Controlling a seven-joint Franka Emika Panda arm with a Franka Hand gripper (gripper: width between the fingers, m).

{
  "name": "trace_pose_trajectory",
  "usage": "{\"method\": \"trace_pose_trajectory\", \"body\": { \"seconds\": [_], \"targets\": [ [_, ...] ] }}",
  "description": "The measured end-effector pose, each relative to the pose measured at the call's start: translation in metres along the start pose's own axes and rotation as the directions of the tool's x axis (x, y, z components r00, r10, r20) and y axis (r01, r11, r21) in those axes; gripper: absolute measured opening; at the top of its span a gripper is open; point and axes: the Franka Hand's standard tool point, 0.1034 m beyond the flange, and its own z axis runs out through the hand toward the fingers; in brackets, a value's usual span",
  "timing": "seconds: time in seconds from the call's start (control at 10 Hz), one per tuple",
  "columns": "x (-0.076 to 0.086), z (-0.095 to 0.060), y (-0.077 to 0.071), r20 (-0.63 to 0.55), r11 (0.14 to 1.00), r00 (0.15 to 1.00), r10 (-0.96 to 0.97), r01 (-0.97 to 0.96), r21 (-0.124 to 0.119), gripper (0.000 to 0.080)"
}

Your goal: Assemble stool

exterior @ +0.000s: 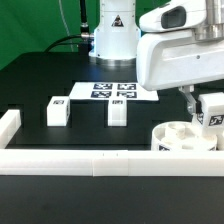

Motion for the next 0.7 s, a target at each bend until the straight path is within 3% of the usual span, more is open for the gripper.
{"method": "trace_pose_trajectory", "body": {
  "seconds": [0.4, 0.5, 0.6, 0.7],
  "targets": [
    [-0.0008, 0.0001, 0.0017, -0.047, 1.000, 0.999, 0.010, -0.011, -0.004, 0.0337],
    [-0.0011, 0.0005, 0.0018, -0.047, 1.000, 0.999, 0.011, -0.011, -0.004, 0.0512],
    [-0.0012, 0.0002, 0.0013, -0.044, 1.000, 0.999, 0.012, -0.013, -0.003, 0.0512],
    [-0.0002, -0.0026, -0.0001, -0.038, 1.000, 0.999, 0.010, -0.010, -0.002, 0.0607]
  ]
}}
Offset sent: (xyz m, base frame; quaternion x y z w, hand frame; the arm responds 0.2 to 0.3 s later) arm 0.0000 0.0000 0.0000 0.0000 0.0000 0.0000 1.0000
